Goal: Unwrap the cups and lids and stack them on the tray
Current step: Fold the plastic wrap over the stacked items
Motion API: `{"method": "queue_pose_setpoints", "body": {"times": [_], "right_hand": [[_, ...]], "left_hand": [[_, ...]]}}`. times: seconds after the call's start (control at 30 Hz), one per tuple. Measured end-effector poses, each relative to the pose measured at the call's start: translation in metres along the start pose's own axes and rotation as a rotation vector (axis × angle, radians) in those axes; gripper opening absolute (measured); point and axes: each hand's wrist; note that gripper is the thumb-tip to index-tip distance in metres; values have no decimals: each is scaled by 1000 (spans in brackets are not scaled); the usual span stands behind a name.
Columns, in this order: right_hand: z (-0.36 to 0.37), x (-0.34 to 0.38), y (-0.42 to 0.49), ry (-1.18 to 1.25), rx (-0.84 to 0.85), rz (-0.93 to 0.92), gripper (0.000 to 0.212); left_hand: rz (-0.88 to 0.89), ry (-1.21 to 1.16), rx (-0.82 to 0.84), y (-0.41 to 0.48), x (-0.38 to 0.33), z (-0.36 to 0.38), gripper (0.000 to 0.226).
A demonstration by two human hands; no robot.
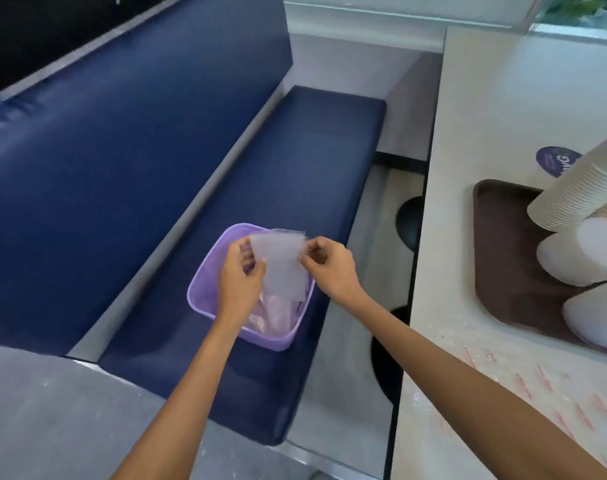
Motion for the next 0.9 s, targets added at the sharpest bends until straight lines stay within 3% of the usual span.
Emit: {"method": "queue_pose_setpoints", "body": {"times": [0.2, 0.5, 0.6, 0.7, 0.9], "right_hand": [[66, -20, 26, -18, 57, 228, 5], [134, -51, 54, -76, 184, 451, 12], [146, -58, 61, -147, 256, 480, 40], [146, -60, 60, -77, 293, 571, 52], [131, -51, 52, 160, 308, 674, 36]], "left_hand": [[-191, 87, 3, 7, 45, -22, 60], [-139, 88, 31, 15, 78, -45, 42], [-117, 108, 27, 16, 82, -51, 40], [-93, 119, 16, 16, 86, -53, 37], [-116, 101, 7, 4, 80, -41, 36]]}}
Point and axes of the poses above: each hand's wrist, its own y-axis towards the middle knuckle, its own z-axis out of the palm, x = y × z, and after that the axes turned 5 degrees about -y, right-handed
